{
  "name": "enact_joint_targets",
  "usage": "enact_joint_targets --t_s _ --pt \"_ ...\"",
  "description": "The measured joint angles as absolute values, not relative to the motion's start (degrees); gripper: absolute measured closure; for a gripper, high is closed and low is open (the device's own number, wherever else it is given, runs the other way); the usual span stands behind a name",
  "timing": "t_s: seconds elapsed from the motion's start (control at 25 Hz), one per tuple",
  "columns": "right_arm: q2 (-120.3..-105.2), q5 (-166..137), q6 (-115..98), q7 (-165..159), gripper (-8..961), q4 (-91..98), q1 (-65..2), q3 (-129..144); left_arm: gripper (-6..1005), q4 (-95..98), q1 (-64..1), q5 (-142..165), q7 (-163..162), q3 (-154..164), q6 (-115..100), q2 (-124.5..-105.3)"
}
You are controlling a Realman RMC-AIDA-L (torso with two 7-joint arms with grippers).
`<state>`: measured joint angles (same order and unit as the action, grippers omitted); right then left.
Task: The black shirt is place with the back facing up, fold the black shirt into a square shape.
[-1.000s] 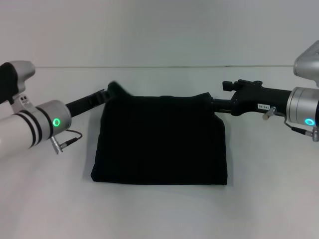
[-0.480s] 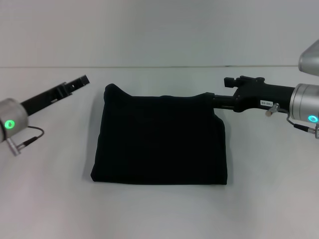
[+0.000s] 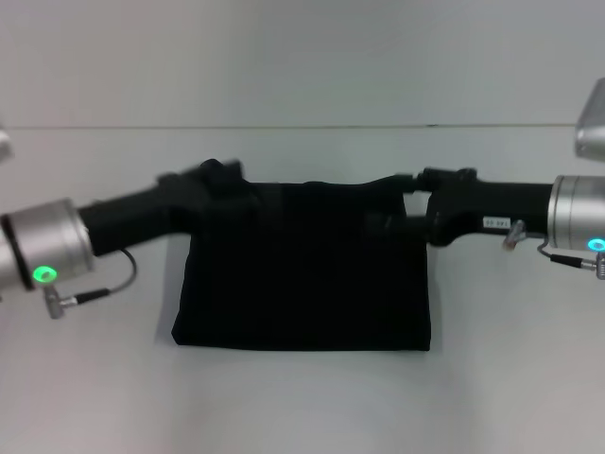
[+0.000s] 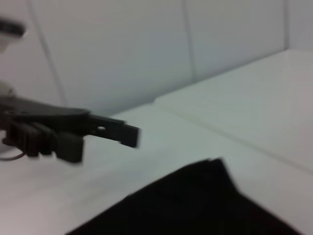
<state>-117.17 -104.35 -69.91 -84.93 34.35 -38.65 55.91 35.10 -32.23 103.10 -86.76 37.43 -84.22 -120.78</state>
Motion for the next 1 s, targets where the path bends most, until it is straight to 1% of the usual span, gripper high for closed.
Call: enact_joint_targets --t_s 0.12,0.24,0.52,0.8,1.0 --pt "-117.31 -108.86 -70.59 -85.89 93 34.97 -39.95 56.91 54 35.32 -33.51 107.11 -83.95 41.86 -83.46 -120.97" --pt "-117.85 -112.26 -70.77 -87.17 92 35.86 -40.83 57.03 37 35.67 -34.53 110.46 -83.50 44.06 -82.03 -120.98" --pt "-118.12 -117.11 -71.38 -91.62 96 37.83 -41.42 57.14 49 37.29 -34.81 114.14 -83.90 44.54 -82.63 -120.74" --pt "-117.09 -118.11 -73.20 -95.36 97 39.97 -41.06 56.65 49 39.25 -34.93 117.88 -87.23 44.48 -83.39 -120.70" --pt "-117.31 -119.01 -72.68 -95.60 97 40.16 -40.81 56.43 49 39.46 -35.01 118.15 -87.80 44.65 -83.40 -120.85"
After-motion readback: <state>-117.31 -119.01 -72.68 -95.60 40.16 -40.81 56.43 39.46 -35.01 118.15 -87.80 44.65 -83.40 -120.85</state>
